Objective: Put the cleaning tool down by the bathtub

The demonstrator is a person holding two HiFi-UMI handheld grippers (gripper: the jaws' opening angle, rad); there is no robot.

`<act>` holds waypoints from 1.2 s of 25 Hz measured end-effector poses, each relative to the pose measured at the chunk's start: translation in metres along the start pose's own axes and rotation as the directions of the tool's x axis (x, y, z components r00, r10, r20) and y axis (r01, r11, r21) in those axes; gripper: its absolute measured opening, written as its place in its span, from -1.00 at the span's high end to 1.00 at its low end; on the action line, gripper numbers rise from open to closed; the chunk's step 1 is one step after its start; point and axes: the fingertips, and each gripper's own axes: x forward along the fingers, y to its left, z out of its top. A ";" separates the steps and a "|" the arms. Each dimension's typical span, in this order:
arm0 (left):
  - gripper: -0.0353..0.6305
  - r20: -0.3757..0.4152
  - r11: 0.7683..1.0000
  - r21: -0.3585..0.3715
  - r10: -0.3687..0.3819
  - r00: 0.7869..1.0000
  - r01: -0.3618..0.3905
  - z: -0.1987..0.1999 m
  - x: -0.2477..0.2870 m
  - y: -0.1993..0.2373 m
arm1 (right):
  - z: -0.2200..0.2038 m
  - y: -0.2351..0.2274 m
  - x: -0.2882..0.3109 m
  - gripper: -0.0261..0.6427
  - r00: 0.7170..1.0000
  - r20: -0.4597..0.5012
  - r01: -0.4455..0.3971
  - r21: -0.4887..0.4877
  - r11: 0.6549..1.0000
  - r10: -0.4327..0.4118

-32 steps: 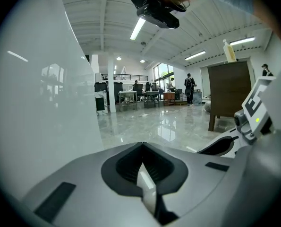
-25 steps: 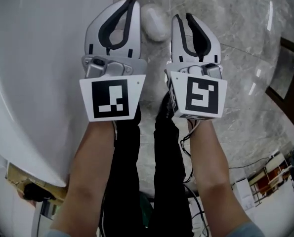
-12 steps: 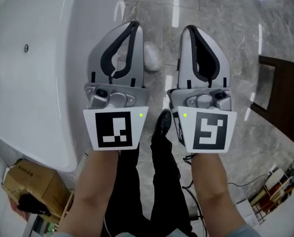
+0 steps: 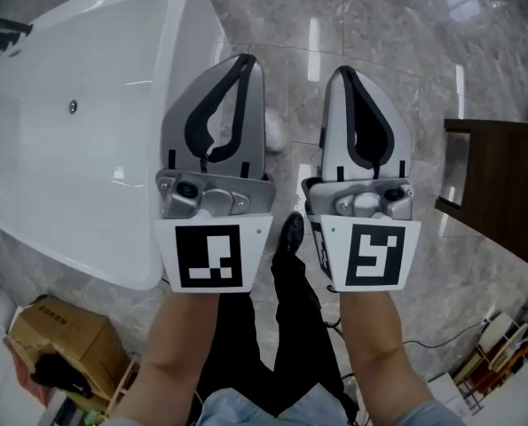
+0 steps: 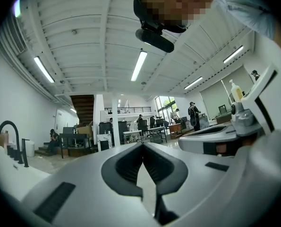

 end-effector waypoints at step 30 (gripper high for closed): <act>0.85 0.260 0.990 0.086 0.087 0.962 -0.112 0.393 -0.130 -0.011 | 0.420 0.023 -0.160 0.89 0.925 0.370 -0.027 -0.150 0.988 0.082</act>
